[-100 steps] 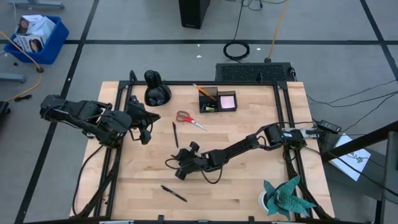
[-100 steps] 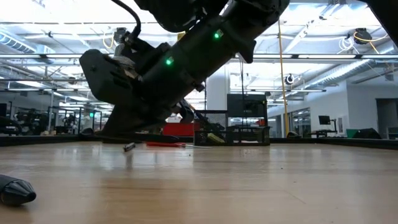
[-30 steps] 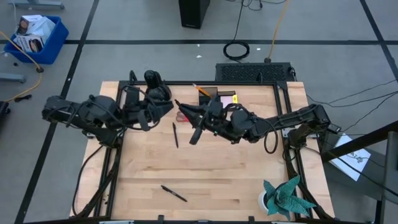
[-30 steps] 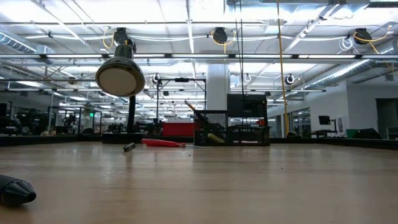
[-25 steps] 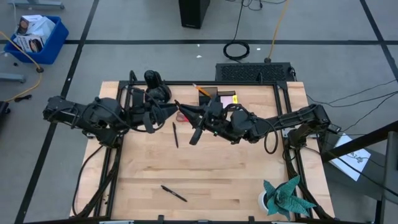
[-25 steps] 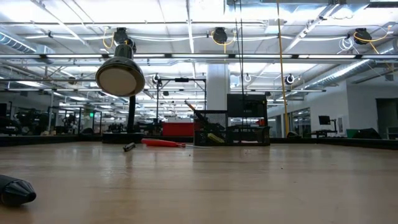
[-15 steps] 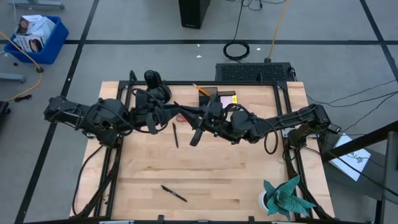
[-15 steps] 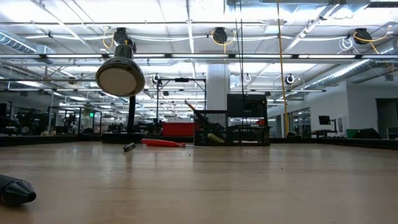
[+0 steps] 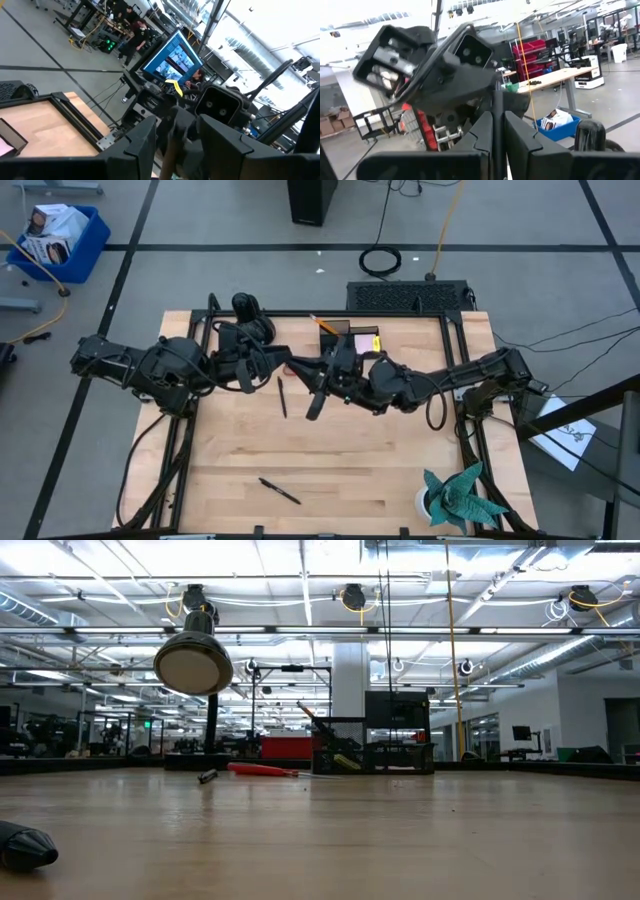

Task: Pick and place office supplies into organizer
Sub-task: Put the black pen into the black desk organizer

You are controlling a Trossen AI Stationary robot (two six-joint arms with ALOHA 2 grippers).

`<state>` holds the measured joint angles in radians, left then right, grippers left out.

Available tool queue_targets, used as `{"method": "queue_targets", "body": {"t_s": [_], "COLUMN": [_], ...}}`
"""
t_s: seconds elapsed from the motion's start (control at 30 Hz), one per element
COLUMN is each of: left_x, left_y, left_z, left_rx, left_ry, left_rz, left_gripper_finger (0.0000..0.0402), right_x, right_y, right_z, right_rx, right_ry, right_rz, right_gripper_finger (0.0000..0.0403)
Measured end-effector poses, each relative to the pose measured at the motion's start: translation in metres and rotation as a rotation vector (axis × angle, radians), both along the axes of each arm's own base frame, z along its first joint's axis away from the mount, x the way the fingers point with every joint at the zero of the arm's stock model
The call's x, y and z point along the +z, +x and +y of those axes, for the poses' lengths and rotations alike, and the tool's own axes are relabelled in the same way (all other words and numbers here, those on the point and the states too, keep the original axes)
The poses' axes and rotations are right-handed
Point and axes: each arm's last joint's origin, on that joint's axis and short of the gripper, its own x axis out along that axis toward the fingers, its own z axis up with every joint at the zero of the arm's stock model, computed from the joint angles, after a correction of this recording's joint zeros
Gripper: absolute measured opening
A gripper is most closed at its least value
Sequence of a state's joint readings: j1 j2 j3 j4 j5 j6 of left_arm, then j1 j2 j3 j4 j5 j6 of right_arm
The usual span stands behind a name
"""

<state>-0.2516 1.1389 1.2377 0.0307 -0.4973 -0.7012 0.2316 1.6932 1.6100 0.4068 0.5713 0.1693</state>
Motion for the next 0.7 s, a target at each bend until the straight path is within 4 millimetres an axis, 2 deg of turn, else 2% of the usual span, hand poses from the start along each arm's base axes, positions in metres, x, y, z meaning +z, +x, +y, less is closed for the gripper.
{"method": "queue_targets", "body": {"t_s": [0.47,0.7], "left_x": [-0.0004,-0.0005], "left_y": [0.0,0.0001], "left_z": [0.0,-0.0001], "left_rx": [-0.001,-0.001], "left_ry": [-0.003,0.008], "left_rz": [0.003,0.007], "left_gripper_finger": [0.0152,0.0101], "right_x": [-0.0003,-0.0003], "right_y": [-0.0004,-0.0004], "right_z": [0.0029,0.0029], "right_rx": [-0.001,0.0], "right_ry": [-0.008,-0.005], "right_rz": [0.004,0.003], "right_gripper_finger": [0.0019,0.0019]}}
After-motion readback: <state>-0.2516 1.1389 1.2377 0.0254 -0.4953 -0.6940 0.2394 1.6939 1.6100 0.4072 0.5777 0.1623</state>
